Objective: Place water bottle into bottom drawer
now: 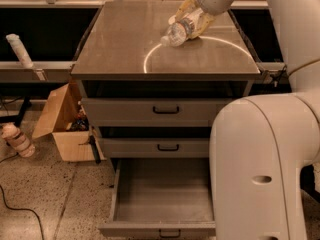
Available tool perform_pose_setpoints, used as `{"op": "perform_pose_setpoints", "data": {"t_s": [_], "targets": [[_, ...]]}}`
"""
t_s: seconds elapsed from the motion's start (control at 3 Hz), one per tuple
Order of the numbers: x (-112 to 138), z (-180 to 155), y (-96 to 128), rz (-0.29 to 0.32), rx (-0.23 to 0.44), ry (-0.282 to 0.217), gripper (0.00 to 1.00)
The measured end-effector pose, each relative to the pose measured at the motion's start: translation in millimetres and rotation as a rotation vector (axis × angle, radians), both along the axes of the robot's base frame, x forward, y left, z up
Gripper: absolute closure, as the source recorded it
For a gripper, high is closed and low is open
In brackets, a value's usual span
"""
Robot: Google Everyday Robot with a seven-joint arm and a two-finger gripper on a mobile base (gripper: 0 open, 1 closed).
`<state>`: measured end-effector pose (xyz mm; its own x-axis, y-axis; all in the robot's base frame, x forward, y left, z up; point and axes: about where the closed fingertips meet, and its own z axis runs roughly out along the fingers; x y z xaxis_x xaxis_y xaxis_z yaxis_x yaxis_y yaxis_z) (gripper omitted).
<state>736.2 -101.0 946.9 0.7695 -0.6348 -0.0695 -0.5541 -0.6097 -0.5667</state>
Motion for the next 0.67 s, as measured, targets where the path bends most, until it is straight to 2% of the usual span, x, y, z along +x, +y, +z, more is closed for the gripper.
{"op": "perform_pose_setpoints", "data": {"t_s": [0.33,0.67], "targets": [[-6,1,-2,0.033,0.001,-0.005,1.00],[-23,7,-19,0.028,-0.015,-0.005,1.00]]}}
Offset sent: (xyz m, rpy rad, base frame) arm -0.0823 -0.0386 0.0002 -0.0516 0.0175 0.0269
